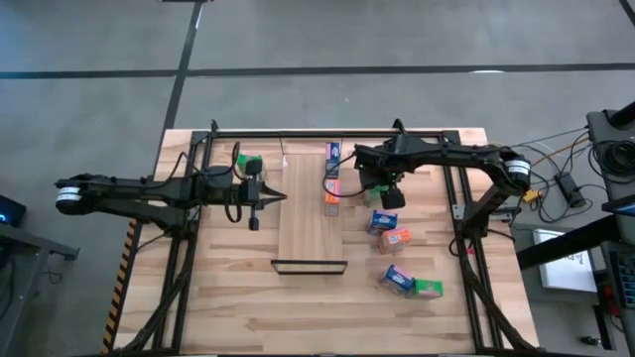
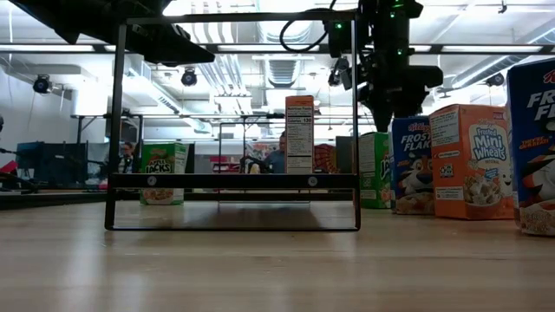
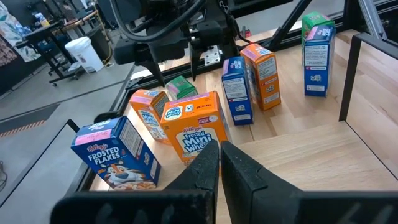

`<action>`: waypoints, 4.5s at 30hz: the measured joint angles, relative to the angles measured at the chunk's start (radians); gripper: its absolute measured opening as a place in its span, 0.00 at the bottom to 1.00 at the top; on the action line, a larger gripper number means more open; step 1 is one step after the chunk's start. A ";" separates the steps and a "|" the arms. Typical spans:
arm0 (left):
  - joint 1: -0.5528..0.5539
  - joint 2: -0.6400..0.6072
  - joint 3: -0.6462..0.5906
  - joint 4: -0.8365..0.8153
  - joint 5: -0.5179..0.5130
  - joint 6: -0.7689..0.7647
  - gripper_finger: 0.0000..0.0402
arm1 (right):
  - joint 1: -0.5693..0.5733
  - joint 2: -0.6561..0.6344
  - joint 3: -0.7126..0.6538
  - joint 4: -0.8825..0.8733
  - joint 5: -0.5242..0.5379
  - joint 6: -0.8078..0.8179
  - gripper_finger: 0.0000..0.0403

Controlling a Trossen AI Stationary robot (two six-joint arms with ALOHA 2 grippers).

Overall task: Stack cereal on shelf
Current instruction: Put the top right green cereal box on the shelf

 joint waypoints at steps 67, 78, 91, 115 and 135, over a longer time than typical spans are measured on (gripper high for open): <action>0.000 0.000 -0.002 0.000 0.001 0.005 0.00 | 0.349 0.084 0.498 -0.145 -0.334 1.125 0.39; 0.000 0.000 -0.002 0.015 0.001 0.023 0.00 | 0.422 0.211 0.497 -0.046 -0.170 1.117 0.38; 0.000 0.000 -0.002 0.045 0.001 0.007 0.00 | 0.432 0.319 0.504 -0.010 -0.012 1.011 0.37; 0.000 0.000 -0.002 0.028 0.002 -0.067 0.00 | 0.434 0.322 0.492 0.058 0.065 0.982 0.59; -0.001 0.000 -0.002 0.042 0.005 -0.092 0.00 | 0.471 0.266 0.736 0.080 0.081 0.653 0.48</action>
